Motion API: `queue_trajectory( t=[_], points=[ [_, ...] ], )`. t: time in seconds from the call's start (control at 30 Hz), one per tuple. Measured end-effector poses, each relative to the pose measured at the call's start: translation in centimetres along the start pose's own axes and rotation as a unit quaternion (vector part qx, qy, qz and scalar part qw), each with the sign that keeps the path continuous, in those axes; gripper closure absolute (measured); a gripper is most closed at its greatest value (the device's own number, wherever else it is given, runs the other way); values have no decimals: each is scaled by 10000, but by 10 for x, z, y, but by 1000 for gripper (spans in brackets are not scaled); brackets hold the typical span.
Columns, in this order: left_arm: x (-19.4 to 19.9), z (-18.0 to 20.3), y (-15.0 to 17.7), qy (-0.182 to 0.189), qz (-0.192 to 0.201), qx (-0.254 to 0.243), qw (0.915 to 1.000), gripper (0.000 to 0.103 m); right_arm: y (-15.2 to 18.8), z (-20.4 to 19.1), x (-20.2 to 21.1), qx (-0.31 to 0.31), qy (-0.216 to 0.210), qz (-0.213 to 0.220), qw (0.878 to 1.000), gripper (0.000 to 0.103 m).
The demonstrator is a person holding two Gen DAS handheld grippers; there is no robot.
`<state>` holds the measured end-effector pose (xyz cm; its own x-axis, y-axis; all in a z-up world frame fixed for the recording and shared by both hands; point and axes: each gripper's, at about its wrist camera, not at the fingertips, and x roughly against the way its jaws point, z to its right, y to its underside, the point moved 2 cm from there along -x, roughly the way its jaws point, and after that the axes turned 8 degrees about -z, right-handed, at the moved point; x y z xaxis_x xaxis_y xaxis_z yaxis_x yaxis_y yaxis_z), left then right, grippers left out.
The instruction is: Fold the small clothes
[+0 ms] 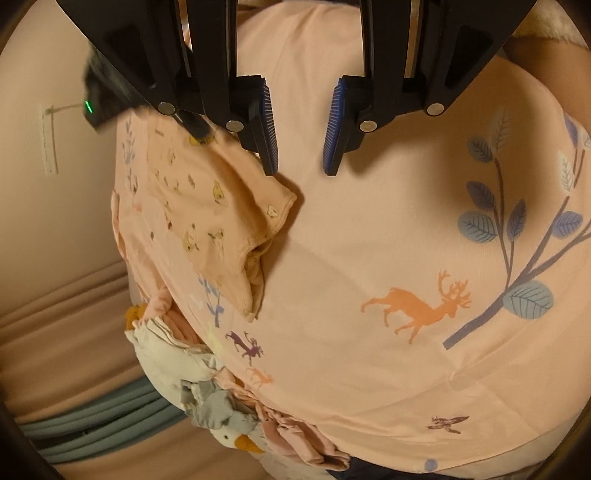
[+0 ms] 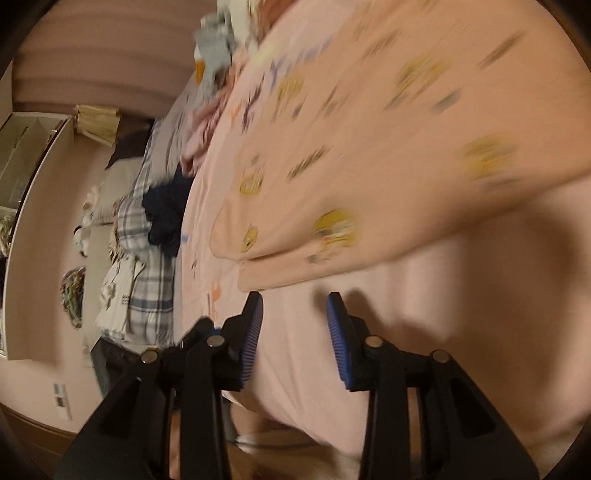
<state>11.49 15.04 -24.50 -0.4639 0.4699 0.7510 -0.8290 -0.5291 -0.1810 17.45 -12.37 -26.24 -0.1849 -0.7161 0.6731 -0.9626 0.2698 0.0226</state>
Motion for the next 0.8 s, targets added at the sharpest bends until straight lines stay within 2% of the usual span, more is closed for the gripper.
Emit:
queue_trajectory(
  t=[0.13,0.17,0.2,0.23,0.3,0.37,0.5,0.53,0.67,0.8],
  points=[
    [1,3,2,-59,27,-191,9998,82,-16,0,-19,-319,-136,140,9993,81],
    [-1,2,0,-73,1,-184,9998,82,-18,-2,-23,-276,-128,117,9995,87],
    [-3,0,-1,-86,-22,-148,9999,82,-17,-6,-28,-156,-57,54,9998,98],
    [-4,-1,-2,-96,-46,-97,9999,82,-13,-10,-34,-26,149,-13,9999,98],
    [-8,-5,-5,-91,-140,37,9999,82,-10,-14,-35,235,194,24,9995,98],
    [-10,-9,-6,-51,-215,115,9997,82,-6,-13,-26,335,-53,-29,9994,98],
    [-8,-13,-8,-141,-108,218,9996,82,-8,5,-6,44,-675,-1,9977,99],
    [-8,-12,-9,-174,-80,195,9996,82,-6,4,-3,50,-690,13,9976,99],
    [-13,-8,-8,-205,-132,125,9996,82,9,2,-4,457,-93,-224,9987,99],
    [-22,-5,-5,-230,-283,159,9992,82,26,3,-29,335,-345,-720,9962,103]
  ],
)
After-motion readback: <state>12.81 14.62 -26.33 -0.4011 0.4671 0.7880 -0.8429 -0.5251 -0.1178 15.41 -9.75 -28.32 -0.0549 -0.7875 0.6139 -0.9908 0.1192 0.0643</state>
